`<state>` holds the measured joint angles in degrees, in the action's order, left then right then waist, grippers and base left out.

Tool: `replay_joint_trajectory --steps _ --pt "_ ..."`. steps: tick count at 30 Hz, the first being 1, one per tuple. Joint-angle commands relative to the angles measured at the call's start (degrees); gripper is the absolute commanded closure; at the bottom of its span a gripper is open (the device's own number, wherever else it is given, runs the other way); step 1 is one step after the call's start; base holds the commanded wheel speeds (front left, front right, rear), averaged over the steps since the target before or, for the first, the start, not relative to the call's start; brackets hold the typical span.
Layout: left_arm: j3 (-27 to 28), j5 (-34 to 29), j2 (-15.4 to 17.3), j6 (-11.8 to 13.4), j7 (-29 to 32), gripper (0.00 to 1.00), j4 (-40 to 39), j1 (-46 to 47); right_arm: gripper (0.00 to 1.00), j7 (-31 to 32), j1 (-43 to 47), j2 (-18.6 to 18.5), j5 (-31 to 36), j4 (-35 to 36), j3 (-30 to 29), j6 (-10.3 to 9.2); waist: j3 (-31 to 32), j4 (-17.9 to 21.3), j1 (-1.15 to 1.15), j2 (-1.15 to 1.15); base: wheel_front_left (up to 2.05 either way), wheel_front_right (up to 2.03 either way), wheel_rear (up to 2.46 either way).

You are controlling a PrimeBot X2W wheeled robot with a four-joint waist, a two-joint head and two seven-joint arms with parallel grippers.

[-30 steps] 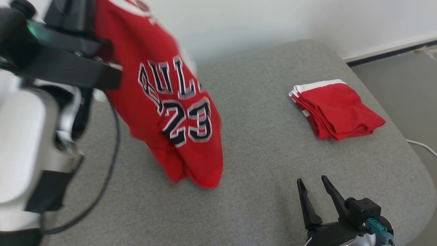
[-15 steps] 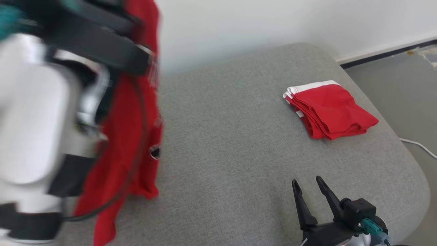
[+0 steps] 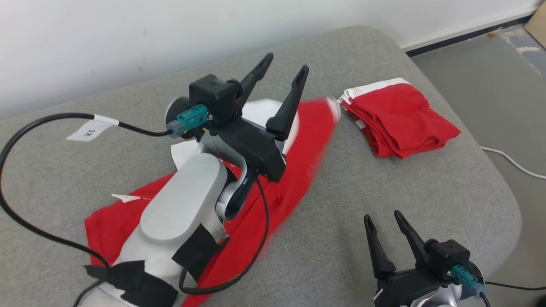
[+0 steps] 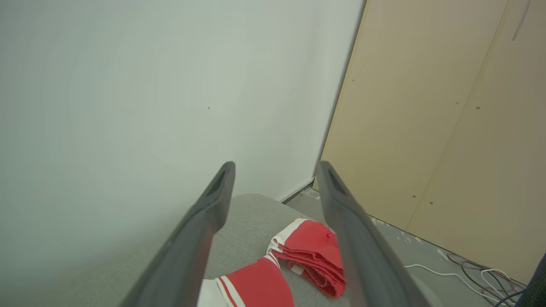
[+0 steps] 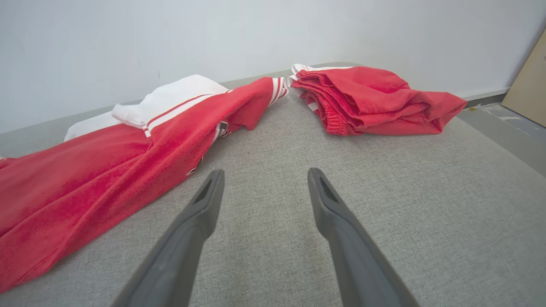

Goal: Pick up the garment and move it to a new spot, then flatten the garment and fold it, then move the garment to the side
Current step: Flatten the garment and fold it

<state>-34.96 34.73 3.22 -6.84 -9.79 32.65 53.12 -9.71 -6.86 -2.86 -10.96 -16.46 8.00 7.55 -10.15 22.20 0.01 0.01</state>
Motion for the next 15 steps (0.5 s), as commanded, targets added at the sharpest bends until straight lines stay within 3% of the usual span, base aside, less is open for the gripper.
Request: replay_joint_trajectory --steps 1,4,10,15 --pt "-0.94 2.89 -0.23 -0.34 -1.39 0.0 0.65 -1.13 0.0 -0.36 0.43 0.01 0.48 -0.2 -0.29 -0.14 0.1 -0.84 -0.01 -0.01 0.0 0.0 0.0" --pt "-3.12 5.96 -0.33 -0.56 -2.31 0.0 0.54 -2.53 0.0 -0.15 0.82 -0.04 0.68 -0.24 -0.44 -0.14 0.79 -2.61 -0.01 -0.01 0.0 0.0 0.0" --pt "-4.77 6.02 0.8 -0.06 -2.97 0.0 1.08 -6.63 0.0 0.45 1.61 -0.04 1.5 0.2 -0.92 -0.14 2.38 -6.1 -0.01 -0.01 0.0 0.0 0.0" --pt "-2.9 6.7 5.91 3.41 -4.23 0.0 -1.28 -16.23 0.0 1.81 2.7 -0.05 2.74 1.34 -1.59 -0.14 3.87 -9.57 -0.01 -0.01 0.0 0.0 0.0"
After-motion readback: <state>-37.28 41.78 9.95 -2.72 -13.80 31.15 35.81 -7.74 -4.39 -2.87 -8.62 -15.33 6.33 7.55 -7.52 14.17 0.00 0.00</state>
